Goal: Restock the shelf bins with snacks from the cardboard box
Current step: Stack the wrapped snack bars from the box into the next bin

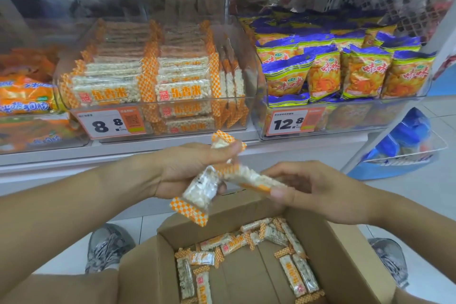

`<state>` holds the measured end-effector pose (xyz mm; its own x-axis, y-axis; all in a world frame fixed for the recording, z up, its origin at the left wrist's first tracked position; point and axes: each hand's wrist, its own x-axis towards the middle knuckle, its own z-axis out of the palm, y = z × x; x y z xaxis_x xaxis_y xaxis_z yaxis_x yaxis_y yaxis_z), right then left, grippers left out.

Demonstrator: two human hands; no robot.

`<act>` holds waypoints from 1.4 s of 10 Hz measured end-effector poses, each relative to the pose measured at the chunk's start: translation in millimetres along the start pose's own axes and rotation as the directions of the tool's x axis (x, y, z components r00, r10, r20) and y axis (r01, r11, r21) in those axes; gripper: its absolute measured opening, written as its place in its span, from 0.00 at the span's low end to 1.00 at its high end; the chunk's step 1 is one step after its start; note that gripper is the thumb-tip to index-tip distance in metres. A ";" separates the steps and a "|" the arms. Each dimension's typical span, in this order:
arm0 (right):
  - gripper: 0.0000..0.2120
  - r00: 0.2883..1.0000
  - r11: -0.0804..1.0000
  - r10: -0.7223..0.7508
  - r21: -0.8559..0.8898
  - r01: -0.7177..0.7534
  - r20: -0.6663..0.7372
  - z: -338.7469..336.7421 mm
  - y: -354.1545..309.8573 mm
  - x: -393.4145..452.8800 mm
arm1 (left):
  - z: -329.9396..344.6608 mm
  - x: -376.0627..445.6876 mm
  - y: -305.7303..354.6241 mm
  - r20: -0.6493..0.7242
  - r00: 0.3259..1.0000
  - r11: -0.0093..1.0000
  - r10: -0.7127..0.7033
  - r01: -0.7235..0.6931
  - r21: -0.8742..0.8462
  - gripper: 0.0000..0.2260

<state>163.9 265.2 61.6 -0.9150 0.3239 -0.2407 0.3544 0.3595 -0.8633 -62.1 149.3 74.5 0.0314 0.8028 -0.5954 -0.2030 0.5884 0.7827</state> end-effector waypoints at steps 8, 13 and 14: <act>0.18 0.971 0.692 0.232 0.712 -0.119 -0.062 -9.6 6.2 4.1 | 20.5 4.7 1.6 0.081 0.997 1.000 -0.006 0.005 0.010 0.13; 0.21 0.972 0.645 0.233 0.752 -0.133 -0.028 7.1 -2.1 11.7 | 11.6 15.0 -10.8 -0.026 0.981 0.951 0.192 -0.180 0.251 0.12; 0.22 0.971 0.597 0.235 0.782 -0.178 0.042 11.0 -0.2 13.3 | 13.4 13.6 -8.6 -0.065 0.931 0.804 0.359 -0.272 0.529 0.21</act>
<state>149.5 259.8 53.6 -0.8133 0.3626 -0.4551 0.2235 -0.5275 -0.8197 -46.8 156.5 62.1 -0.1070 0.9524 -0.2856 0.3464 0.3050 0.8871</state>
